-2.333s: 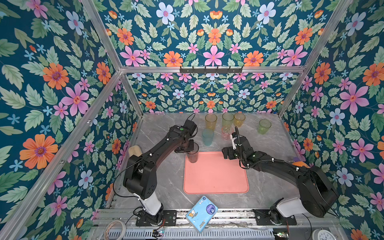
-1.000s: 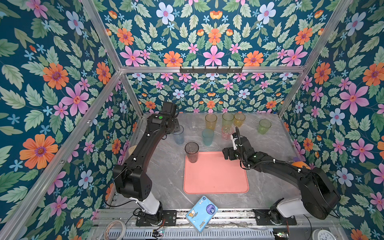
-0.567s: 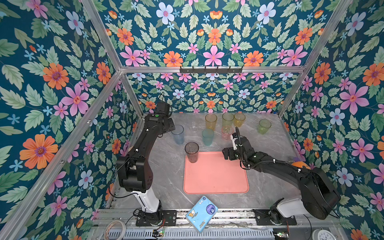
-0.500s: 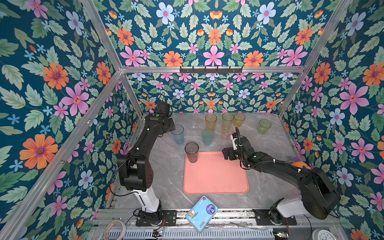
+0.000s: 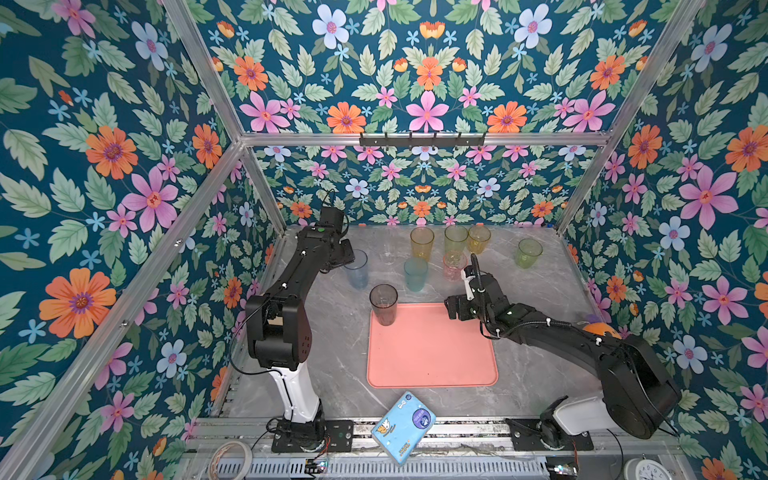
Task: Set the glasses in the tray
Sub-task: 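Raise the left gripper and move it to the light blue glass, then lower the left gripper onto the light blue glass and grasp it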
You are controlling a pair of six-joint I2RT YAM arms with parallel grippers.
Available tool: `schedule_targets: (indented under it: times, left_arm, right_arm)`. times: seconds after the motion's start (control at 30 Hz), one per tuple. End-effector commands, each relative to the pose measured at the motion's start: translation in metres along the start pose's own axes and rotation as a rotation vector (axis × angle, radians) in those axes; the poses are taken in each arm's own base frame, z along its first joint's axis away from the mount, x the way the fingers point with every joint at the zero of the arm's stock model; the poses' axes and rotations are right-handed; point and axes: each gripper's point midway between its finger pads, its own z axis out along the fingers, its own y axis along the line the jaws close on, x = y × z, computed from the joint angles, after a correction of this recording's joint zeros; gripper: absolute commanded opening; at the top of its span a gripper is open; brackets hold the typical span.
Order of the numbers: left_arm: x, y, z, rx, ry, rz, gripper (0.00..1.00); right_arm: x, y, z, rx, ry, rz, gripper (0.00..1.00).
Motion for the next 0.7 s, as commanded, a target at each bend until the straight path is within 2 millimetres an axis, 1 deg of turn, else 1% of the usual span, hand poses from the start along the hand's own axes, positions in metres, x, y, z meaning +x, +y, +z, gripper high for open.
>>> schedule_targets:
  times: [0.0,0.27,0.53,0.67]
  left_arm:
    - [-0.002,-0.002,0.002,0.006,-0.002,0.015,0.42]
    - [0.001,-0.002,0.011,0.002,0.024,0.029,0.28]
    - [0.003,-0.004,0.016,0.003,0.046,0.045,0.2]
    - [0.004,-0.002,0.02,-0.007,0.056,0.054,0.18]
  right_arm:
    - [-0.003,0.002,0.0,-0.008,-0.014,-0.007,0.96]
    - [-0.004,0.002,0.0,-0.008,-0.015,-0.006,0.96]
    - [-0.003,0.002,0.002,-0.007,-0.007,-0.007,0.96]
    - [-0.002,0.002,0.002,-0.005,-0.006,-0.009,0.96]
